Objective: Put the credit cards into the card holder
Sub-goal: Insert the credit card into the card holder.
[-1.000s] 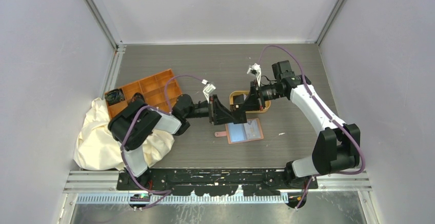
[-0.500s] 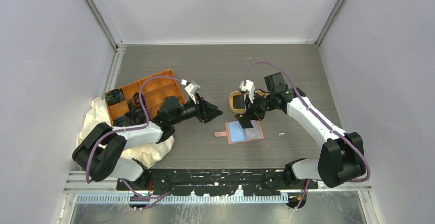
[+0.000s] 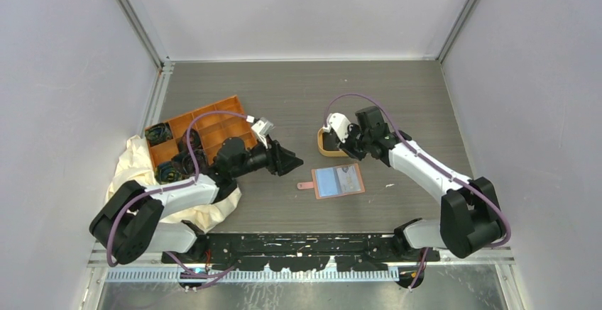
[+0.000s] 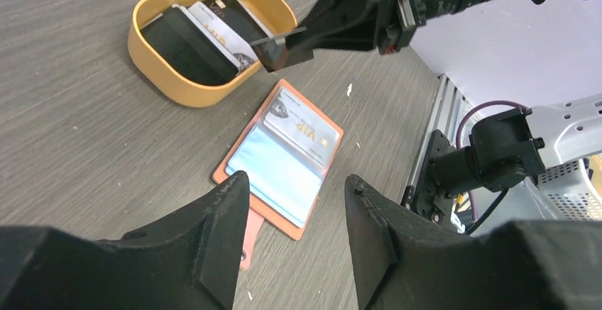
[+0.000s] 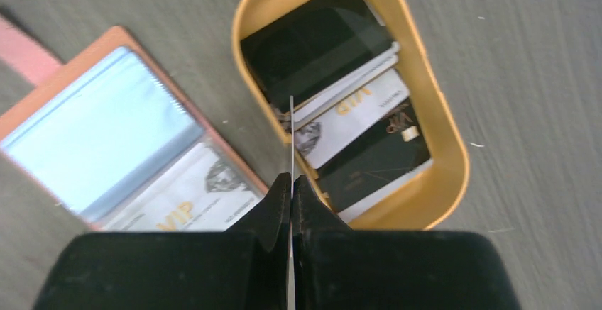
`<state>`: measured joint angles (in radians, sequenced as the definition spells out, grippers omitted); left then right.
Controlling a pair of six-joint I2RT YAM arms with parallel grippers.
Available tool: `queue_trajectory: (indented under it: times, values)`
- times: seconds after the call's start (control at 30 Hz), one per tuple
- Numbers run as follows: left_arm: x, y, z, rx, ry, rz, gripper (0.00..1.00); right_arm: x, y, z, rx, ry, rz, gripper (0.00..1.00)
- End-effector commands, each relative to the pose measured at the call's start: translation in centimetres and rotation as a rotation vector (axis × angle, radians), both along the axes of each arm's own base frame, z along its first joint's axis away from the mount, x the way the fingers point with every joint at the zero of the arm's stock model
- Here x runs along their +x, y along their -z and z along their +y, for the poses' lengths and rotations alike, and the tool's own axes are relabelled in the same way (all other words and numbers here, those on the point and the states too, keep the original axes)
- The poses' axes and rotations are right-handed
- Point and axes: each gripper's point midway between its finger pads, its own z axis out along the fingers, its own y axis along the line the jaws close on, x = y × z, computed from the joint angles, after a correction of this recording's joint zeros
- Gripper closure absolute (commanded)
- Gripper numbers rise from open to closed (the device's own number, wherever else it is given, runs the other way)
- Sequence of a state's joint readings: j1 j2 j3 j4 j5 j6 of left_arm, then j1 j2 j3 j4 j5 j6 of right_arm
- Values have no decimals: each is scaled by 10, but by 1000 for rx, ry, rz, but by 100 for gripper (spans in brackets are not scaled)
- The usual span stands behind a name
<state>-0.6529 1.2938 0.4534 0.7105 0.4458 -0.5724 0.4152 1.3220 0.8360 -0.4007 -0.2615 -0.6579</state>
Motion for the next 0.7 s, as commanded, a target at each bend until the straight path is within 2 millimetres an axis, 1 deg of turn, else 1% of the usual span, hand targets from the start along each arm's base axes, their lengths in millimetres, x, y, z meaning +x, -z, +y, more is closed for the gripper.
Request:
queue_trajectory:
  times: [0.0, 0.07, 0.1, 0.2, 0.27, 0.33, 0.4, 0.43, 0.47, 0.5, 0.57, 0.67]
  values:
    - [-5, -27, -1, -81, 14, -52, 47, 42, -14, -7, -70, 101, -189, 99]
    - [-8, -28, -1, -91, 22, -47, 47, 51, -14, -9, -88, 137, -225, 99]
    - [-9, -29, -1, -96, 25, -42, 47, 57, -15, -13, -104, 173, -250, 99]
    - [-12, -30, -1, -114, 30, -34, 47, 75, -23, -20, -114, 253, -334, 99]
    - [-14, -29, -1, -124, 35, -19, 46, 83, -27, -23, -114, 291, -375, 99]
    - [-15, -30, -3, -142, 46, -3, 46, 88, -30, -24, -109, 316, -401, 99]
    - [-16, -29, -6, -160, 56, 37, 47, 87, -31, -24, -100, 327, -388, 99]
    - [-17, -26, -9, -167, 60, 63, 47, 85, -34, -22, -75, 329, -372, 99]
    - [-19, -24, -13, -172, 68, 88, 47, 77, -34, -20, -44, 336, -321, 99]
    - [-22, -20, -17, -171, 74, 108, 48, 70, -38, -13, 19, 324, -268, 99]
    - [-27, -10, -27, -150, 72, 135, 50, 50, -47, -2, 159, 299, -126, 99]
    - [-34, 6, -38, -79, 40, 144, 51, 15, -57, 9, 412, 264, 147, 99]
